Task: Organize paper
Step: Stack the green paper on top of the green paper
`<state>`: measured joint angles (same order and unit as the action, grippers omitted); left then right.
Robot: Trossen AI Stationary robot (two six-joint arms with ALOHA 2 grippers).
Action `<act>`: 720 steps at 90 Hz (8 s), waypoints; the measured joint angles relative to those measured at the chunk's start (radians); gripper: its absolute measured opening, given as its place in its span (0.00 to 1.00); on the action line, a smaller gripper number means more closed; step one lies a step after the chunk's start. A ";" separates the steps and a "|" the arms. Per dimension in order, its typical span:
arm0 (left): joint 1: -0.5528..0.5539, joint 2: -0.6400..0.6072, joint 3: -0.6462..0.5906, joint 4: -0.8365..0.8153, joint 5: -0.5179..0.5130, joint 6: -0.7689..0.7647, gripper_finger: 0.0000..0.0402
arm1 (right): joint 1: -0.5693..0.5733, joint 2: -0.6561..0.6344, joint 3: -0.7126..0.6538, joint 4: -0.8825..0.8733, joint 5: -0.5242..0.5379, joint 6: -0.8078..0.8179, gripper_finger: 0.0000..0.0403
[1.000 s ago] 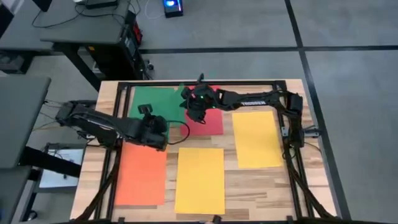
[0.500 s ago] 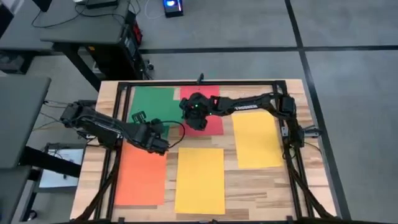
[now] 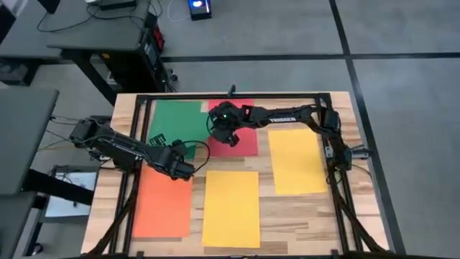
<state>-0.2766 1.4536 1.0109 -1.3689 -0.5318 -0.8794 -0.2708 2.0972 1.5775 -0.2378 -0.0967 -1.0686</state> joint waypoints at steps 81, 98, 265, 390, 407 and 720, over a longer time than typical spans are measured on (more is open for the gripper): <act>0.094 0.021 -0.127 0.055 0.072 -0.244 0.00 | -0.107 0.000 0.087 -0.279 -0.127 0.388 0.29; 0.082 0.021 -0.127 -0.017 0.150 -0.418 0.00 | -0.101 0.000 0.087 -0.242 -0.130 0.389 0.29; 0.305 0.021 -0.133 0.077 0.193 -0.238 0.21 | -0.103 0.000 0.087 -0.286 -0.142 0.389 0.29; 0.390 0.006 -0.247 0.627 0.483 0.341 0.00 | -0.107 -0.001 0.087 -0.314 -0.142 0.389 0.29; 0.407 0.006 -0.293 0.665 0.495 0.337 0.00 | -0.119 -0.001 0.087 -0.313 -0.142 0.389 0.29; 0.561 0.157 -0.191 0.852 0.324 0.539 0.00 | -0.137 -0.011 0.086 -0.412 -0.142 0.407 0.18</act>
<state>0.2848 1.6102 0.8196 -0.5169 -0.2075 -0.3400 -0.4074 2.0865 1.6638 -0.6498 -0.2382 -0.6621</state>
